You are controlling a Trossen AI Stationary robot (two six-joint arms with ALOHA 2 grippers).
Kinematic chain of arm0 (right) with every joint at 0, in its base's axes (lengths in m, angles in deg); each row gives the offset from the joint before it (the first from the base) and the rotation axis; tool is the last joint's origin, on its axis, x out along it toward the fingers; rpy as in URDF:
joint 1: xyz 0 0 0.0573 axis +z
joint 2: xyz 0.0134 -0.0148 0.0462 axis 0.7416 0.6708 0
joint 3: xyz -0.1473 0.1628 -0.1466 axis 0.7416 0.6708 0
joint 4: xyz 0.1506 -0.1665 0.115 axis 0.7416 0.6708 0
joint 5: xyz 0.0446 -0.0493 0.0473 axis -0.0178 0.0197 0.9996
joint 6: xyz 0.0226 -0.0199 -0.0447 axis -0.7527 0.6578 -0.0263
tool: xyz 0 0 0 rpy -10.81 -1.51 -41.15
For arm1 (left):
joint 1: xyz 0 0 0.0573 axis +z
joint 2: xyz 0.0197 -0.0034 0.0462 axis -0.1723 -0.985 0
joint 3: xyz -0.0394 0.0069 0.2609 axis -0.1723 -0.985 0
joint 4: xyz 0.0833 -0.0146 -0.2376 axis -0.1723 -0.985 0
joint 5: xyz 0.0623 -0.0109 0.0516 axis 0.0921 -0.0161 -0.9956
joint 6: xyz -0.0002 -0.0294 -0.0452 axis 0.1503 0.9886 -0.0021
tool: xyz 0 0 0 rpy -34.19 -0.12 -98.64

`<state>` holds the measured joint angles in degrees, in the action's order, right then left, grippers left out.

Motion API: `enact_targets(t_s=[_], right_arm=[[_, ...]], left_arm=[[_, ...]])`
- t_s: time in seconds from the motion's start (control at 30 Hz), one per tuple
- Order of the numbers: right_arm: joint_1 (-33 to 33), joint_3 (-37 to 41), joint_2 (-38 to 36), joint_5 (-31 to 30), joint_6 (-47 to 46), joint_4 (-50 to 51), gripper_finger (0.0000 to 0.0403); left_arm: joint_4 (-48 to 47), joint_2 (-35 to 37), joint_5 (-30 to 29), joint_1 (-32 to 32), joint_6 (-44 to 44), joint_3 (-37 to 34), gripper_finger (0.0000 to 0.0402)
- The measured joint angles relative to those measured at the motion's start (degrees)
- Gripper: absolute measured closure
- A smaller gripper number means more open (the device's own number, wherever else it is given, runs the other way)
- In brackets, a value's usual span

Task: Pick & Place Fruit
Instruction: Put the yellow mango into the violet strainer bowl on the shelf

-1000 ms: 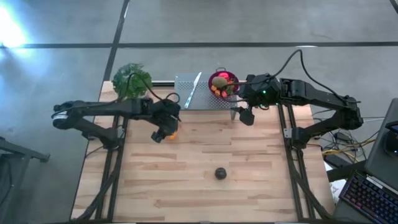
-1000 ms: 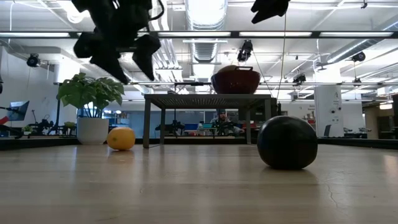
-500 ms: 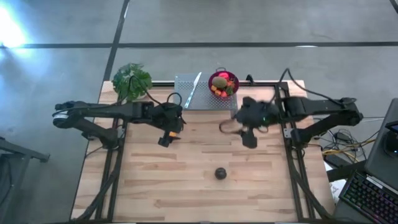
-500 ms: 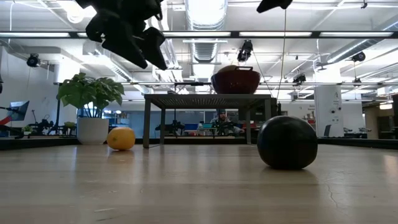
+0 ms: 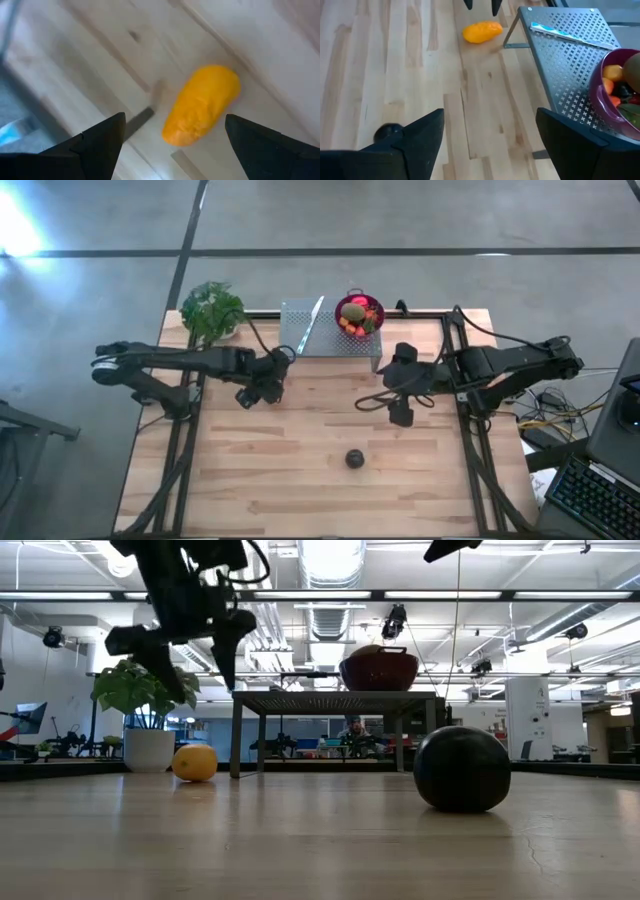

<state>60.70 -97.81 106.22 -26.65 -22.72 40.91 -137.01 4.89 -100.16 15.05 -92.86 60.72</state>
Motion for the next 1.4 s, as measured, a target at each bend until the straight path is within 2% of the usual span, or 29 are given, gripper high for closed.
enact_targets(t_s=[0.4, 1.03, 1.4], right_arm=[[-0.5, 0.0, 0.0, -0.2, 0.3, -0.6, 0.0083], [-0.5, 2.6, 0.0, -1.0, 0.5, -0.7, 0.0124], [-0.5, 2.6, 0.0, -1.1, 0.3, -0.7, 0.0102]], left_arm=[[-2.1, -10.7, -4.1, 0.0, -11.0, 0.0, 0.0055], [2.3, -20.3, -1.9, -0.6, -12.7, 0.0, 0.0055], [4.1, -22.7, -2.1, -0.9, -12.9, 0.1, 0.0061]])
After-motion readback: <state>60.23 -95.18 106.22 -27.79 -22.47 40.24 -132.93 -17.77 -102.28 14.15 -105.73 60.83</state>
